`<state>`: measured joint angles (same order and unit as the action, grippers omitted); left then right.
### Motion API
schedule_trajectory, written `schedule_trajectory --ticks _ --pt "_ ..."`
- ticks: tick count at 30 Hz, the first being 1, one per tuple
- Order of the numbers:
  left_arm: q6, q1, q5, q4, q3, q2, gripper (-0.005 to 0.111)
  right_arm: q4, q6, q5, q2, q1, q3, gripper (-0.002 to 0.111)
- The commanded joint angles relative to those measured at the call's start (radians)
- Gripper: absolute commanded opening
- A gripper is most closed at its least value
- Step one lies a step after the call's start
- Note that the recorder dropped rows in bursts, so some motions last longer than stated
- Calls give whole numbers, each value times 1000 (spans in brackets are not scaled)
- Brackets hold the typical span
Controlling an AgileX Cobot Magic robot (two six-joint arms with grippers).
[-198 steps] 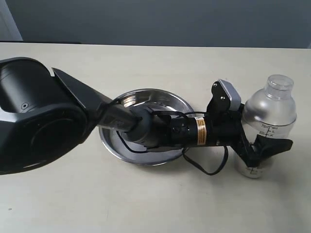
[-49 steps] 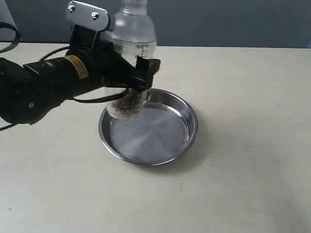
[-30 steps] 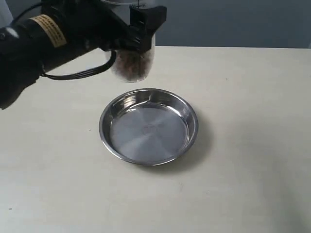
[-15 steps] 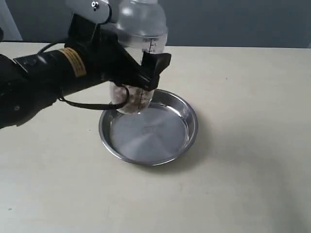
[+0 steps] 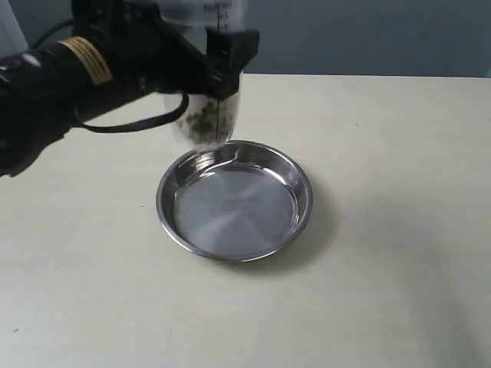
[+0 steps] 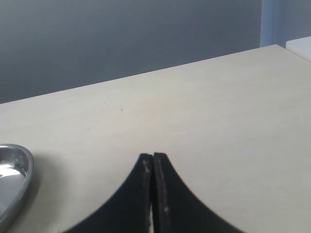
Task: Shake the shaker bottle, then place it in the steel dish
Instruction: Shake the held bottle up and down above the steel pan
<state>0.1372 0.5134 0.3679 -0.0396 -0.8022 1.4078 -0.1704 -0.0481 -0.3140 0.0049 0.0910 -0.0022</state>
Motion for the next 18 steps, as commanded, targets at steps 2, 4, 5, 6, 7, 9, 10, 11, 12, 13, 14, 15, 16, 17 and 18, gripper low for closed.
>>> schedule_trajectory --ticks 2,4,5,6,7,9,10,11,12,13,14,15,16,17,18 --pt "-15 50 -3 -128 -55 -100 0 0 0 7 -5 -1 2 -1" --pt "-23 53 -2 -57 -35 -76 0 0 0 7 -5 -1 2 -1" --pt "-43 44 -31 -13 -19 -34 0 0 0 7 -5 -1 2 -1" --pt "-44 32 -63 40 -7 14 0 0 0 7 -5 -1 2 -1" --pt "-38 25 -96 80 -7 63 0 0 0 7 -5 -1 2 -1" --pt "-29 45 -77 45 -35 50 0 0 0 7 -5 -1 2 -1" --pt "-29 67 -32 -24 -57 3 0 0 0 7 -5 -1 2 -1" --pt "-29 78 -3 -72 -68 -33 0 0 0 7 -5 -1 2 -1" --pt "-29 80 15 -97 -76 -60 0 0 0 7 -5 -1 2 -1" --pt "-29 78 5 -66 -70 -60 0 0 0 7 -5 -1 2 -1" --pt "-31 77 -22 -36 -53 -30 0 0 0 7 -5 -1 2 -1" --pt "-40 70 -49 -8 -25 22 0 0 0 7 -5 -1 2 -1" --pt "-40 60 -54 13 -5 64 0 2 0 7 -5 -1 2 -1" --pt "-31 58 -54 33 -3 95 0 4 0 7 -5 -1 2 -1" --pt "-25 65 -36 21 -12 91 0 4 0 7 -5 -1 2 -1"
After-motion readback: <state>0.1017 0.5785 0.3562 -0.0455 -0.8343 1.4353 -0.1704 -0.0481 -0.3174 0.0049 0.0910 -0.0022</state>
